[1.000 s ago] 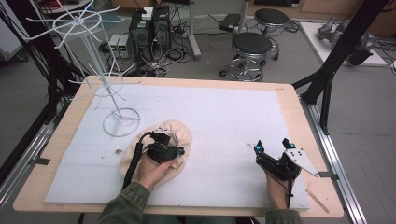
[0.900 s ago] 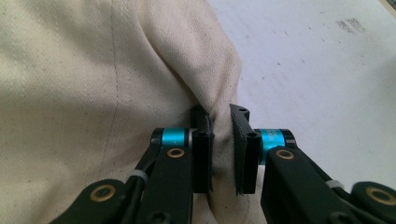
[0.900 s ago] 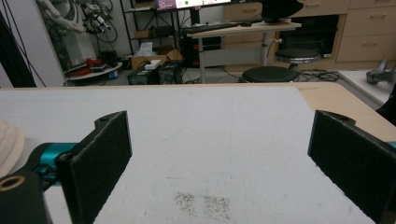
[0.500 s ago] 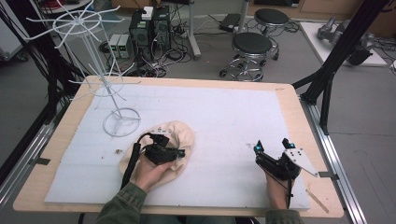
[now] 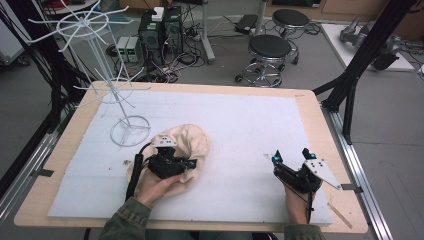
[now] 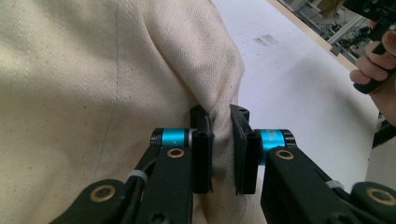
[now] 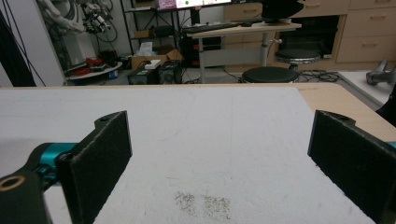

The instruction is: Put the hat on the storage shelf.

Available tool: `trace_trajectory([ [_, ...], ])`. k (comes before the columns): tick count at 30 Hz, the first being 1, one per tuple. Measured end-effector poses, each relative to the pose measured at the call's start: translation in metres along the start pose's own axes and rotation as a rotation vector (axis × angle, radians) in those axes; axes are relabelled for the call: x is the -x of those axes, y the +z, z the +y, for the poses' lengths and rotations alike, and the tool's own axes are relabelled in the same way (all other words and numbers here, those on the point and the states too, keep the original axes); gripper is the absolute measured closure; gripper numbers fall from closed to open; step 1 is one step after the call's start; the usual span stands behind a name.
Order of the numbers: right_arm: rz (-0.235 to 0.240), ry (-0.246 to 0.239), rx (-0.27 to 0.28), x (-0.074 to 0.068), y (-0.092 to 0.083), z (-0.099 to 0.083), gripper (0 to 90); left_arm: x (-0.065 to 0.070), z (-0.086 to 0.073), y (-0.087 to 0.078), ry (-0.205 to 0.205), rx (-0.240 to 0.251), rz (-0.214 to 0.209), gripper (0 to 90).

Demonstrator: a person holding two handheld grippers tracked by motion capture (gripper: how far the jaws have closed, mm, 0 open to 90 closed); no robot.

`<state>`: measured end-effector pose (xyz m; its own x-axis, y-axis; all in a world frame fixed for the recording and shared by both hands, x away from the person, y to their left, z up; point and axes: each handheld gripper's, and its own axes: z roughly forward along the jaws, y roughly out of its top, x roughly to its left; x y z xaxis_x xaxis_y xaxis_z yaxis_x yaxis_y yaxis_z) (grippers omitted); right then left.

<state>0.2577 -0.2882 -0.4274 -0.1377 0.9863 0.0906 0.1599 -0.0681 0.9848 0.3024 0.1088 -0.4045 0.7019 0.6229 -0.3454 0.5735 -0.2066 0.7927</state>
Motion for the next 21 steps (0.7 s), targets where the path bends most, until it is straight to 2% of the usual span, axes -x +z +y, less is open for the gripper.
trace_trajectory([
  [6, 0.002, -0.001, 0.001, 0.0, 0.0, 0.0, 5.1, 0.009, 0.008, -0.017, 0.029, 0.069, -0.036, 80.1],
  [15, 0.003, 0.0, -0.002, 0.0, 0.0, 0.0, 5.1, 0.022, 0.014, -0.039, 0.075, 0.136, -0.066, 80.0],
  [21, 0.006, -0.004, -0.003, 0.0, 0.0, 0.0, 5.1, 0.029, 0.015, -0.052, 0.125, 0.189, -0.087, 79.9],
])
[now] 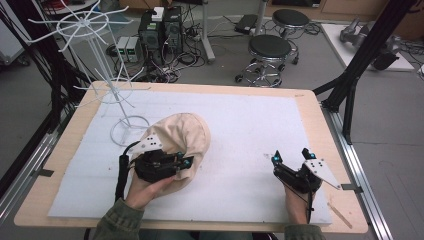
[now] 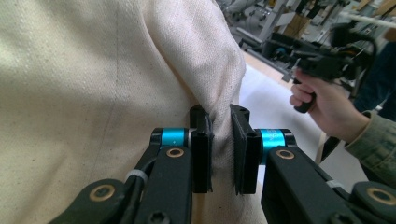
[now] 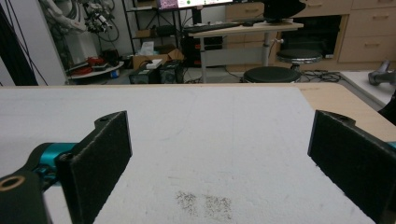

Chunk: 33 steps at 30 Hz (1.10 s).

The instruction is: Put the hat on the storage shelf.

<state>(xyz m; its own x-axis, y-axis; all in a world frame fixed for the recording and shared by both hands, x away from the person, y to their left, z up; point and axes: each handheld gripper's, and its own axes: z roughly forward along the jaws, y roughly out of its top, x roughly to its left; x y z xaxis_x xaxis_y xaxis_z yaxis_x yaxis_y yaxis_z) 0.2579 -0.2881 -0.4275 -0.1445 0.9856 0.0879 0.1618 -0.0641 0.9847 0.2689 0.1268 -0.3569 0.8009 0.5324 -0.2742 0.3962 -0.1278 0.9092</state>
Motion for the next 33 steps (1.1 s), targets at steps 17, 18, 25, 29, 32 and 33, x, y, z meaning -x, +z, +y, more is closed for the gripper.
trace_trajectory([
  [17, 0.002, -0.005, -0.001, 0.0, 0.001, 0.0, 5.1, 0.005, 0.024, -0.047, 0.132, 0.22, -0.091, 79.7],
  [18, 0.002, -0.005, -0.001, 0.0, 0.001, 0.0, 5.1, 0.005, 0.025, -0.05, 0.135, 0.23, -0.097, 79.7],
  [25, 0.004, 0.001, 0.002, -0.001, 0.001, 0.0, 5.1, 0.016, 0.034, -0.07, 0.184, 0.318, -0.115, 79.7],
  [29, 0.005, 0.0, 0.002, -0.001, 0.001, 0.0, 5.1, 0.026, 0.041, -0.083, 0.219, 0.349, -0.105, 79.7],
  [32, 0.005, 0.001, 0.002, -0.001, 0.001, 0.0, 5.1, 0.03, 0.044, -0.091, 0.227, 0.368, -0.095, 79.7],
  [33, 0.005, 0.001, 0.002, -0.001, 0.001, 0.0, 5.1, 0.031, 0.045, -0.094, 0.227, 0.378, -0.087, 79.7],
])
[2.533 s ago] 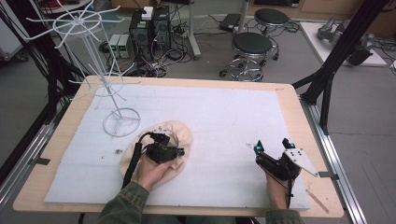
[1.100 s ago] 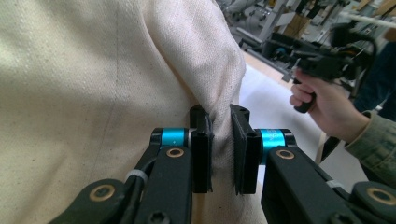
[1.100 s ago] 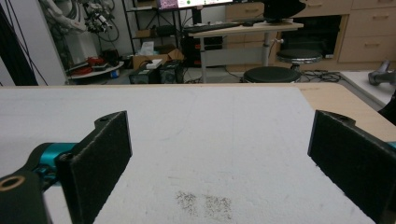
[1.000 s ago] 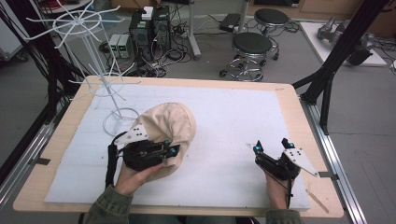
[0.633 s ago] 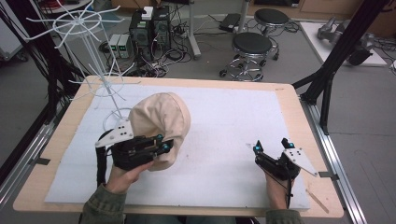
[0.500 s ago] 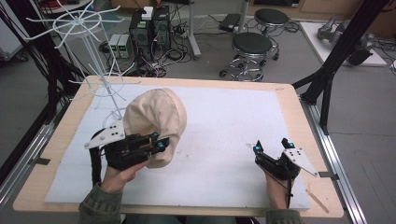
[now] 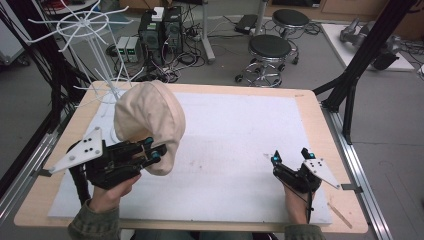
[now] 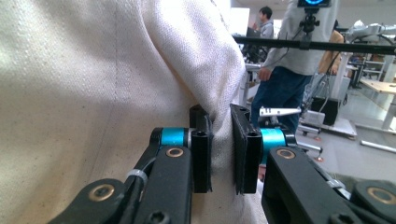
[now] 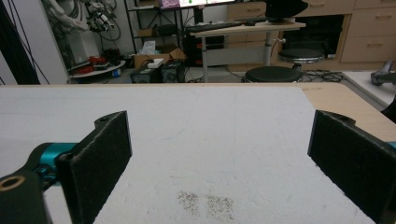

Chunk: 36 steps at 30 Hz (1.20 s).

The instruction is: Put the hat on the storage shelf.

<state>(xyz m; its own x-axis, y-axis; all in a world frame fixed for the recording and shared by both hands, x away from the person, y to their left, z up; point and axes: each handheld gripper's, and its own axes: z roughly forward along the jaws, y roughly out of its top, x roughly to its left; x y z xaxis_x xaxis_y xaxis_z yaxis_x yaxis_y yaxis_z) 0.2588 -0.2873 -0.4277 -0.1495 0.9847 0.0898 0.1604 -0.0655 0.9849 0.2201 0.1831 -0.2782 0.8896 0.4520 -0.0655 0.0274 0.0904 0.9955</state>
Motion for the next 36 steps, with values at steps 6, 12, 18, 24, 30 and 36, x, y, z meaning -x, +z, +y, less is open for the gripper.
trace_trajectory([
  [6, 0.004, 0.002, 0.001, 0.0, 0.0, 0.0, 5.1, 0.005, 0.01, -0.009, 0.009, 0.036, 0.039, 79.7],
  [12, 0.017, 0.007, 0.002, 0.0, 0.0, 0.0, 5.1, 0.013, 0.037, -0.018, 0.06, 0.041, 0.086, 79.7],
  [18, 0.022, 0.007, 0.003, 0.0, 0.0, 0.0, 5.1, 0.023, 0.076, -0.023, 0.138, 0.048, 0.123, 79.7],
  [24, 0.024, 0.014, 0.0, 0.0, 0.0, 0.0, 5.1, 0.024, 0.106, -0.024, 0.191, 0.05, 0.164, 79.7],
  [30, 0.026, 0.007, 0.005, 0.0, 0.001, 0.0, 5.1, 0.017, 0.127, -0.028, 0.212, 0.053, 0.208, 79.7],
  [36, 0.028, 0.012, 0.001, 0.0, 0.001, 0.0, 5.1, 0.001, 0.14, -0.035, 0.21, 0.046, 0.258, 79.7],
])
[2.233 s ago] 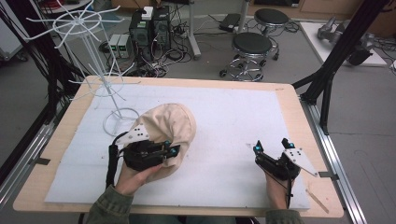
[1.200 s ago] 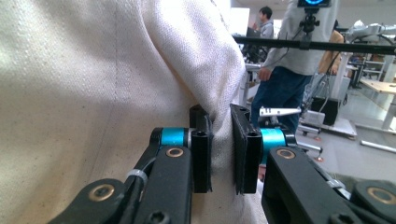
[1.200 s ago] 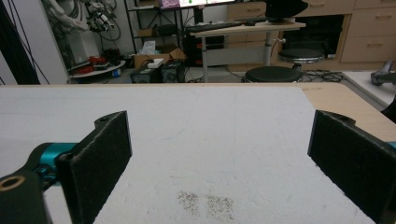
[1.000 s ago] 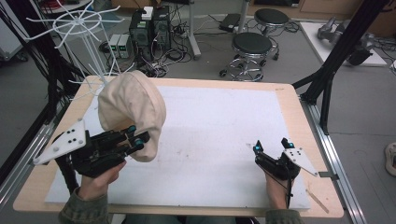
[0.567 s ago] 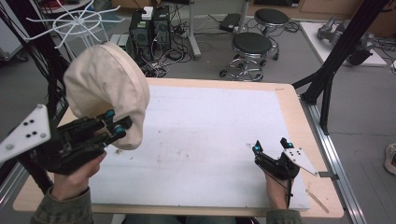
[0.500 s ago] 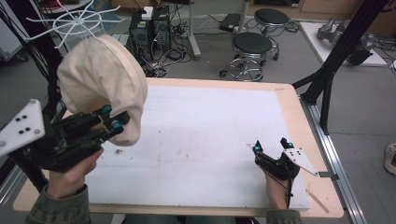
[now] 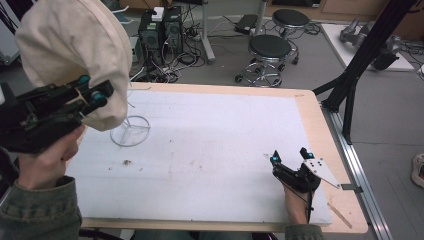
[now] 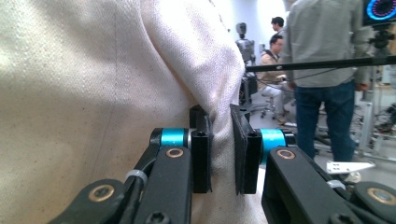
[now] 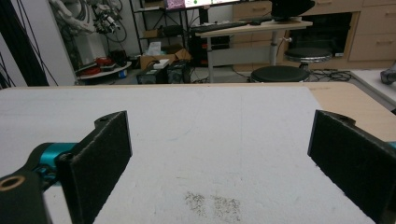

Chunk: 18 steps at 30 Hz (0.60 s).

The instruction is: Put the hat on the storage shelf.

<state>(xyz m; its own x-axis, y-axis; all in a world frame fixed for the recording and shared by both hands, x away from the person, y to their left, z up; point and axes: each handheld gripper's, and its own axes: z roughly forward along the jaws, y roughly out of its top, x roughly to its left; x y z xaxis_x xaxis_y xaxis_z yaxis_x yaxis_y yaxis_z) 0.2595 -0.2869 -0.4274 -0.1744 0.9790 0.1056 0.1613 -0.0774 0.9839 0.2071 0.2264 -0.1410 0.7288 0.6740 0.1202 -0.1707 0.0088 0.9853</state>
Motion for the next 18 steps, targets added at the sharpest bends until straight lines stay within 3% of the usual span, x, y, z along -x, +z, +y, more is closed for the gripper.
trace_trajectory([
  [10, 0.003, -0.003, -0.004, 0.0, 0.0, 0.0, 5.1, -0.03, 0.004, -0.002, -0.022, 0.007, 0.039, 79.7],
  [18, 0.004, 0.002, -0.004, 0.0, 0.0, 0.0, 5.1, -0.057, 0.006, 0.004, -0.011, -0.014, 0.028, 79.7],
])
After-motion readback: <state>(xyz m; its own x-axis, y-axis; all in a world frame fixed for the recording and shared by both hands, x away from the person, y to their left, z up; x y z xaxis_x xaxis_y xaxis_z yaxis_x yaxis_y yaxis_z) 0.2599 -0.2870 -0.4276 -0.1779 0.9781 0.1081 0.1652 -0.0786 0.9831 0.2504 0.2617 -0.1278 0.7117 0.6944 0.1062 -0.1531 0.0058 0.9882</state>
